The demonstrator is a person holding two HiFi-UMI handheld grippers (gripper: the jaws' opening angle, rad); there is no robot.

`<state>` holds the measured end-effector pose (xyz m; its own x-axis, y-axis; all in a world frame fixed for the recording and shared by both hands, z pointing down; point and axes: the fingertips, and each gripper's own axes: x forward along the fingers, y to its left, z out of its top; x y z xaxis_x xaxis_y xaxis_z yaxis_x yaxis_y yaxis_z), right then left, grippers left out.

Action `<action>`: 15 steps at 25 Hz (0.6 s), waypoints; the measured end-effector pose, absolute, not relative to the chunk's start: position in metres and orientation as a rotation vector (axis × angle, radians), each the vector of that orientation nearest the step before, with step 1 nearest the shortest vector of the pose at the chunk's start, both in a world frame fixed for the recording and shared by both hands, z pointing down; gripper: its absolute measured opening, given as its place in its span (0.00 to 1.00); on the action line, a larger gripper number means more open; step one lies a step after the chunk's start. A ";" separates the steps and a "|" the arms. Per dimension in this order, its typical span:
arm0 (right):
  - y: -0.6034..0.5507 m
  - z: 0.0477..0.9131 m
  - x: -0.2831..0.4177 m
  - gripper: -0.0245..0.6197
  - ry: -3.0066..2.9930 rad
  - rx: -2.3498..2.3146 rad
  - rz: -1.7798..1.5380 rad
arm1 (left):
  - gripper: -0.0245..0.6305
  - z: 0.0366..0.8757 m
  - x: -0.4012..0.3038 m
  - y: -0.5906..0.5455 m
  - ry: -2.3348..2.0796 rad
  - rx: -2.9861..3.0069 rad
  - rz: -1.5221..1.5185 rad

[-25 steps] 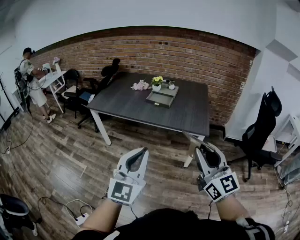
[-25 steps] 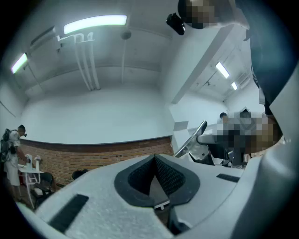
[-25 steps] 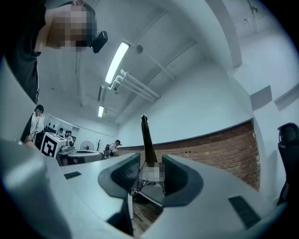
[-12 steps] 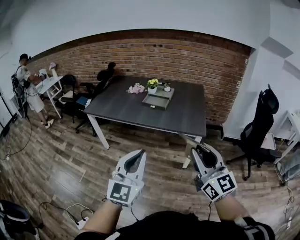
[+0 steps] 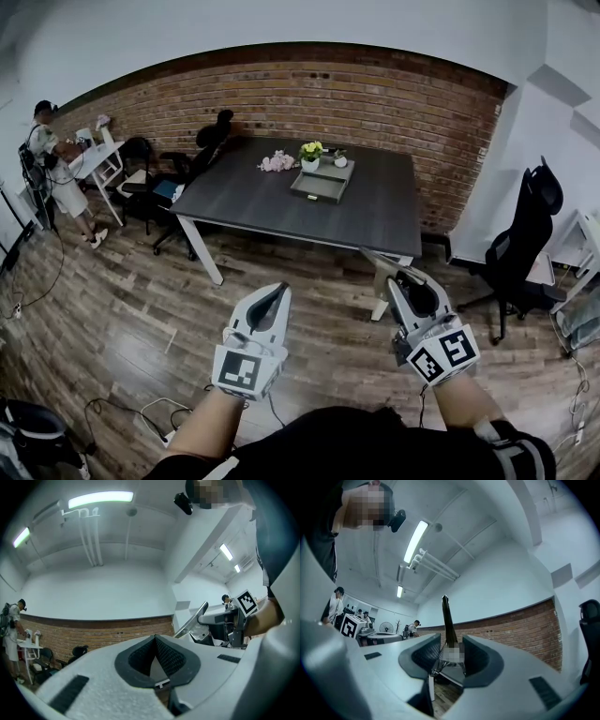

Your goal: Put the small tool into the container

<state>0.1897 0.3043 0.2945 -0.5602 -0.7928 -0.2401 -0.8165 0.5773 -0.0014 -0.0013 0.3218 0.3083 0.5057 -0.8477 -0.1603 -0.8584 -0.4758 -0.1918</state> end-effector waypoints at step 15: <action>0.251 0.306 0.139 0.26 2.611 -1.384 0.205 | 0.05 0.338 -0.052 0.287 1.456 -2.553 0.034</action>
